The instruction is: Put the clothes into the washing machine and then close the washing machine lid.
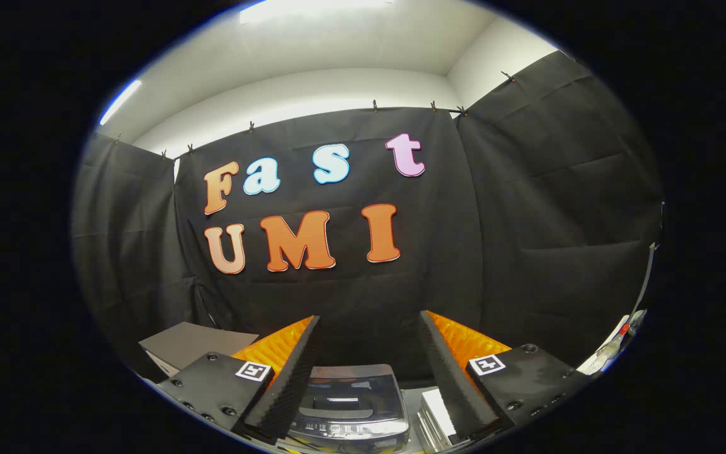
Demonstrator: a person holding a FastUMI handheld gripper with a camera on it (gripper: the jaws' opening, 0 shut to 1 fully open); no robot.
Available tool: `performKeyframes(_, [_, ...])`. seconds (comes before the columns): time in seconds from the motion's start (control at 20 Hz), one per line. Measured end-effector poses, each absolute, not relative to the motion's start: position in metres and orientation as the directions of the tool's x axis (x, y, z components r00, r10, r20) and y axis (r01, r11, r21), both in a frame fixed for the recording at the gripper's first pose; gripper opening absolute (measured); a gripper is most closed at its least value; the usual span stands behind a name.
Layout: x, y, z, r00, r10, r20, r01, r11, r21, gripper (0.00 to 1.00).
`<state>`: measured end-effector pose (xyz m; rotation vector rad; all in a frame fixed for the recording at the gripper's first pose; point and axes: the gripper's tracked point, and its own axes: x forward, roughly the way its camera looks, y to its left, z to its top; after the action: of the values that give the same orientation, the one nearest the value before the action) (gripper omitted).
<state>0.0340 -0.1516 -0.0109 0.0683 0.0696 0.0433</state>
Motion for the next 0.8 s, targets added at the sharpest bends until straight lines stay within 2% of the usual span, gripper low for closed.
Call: performKeyframes(0.8, [0.033,-0.149,-0.024,0.998,0.025,-0.061,-0.020,0.997,0.080,0.98])
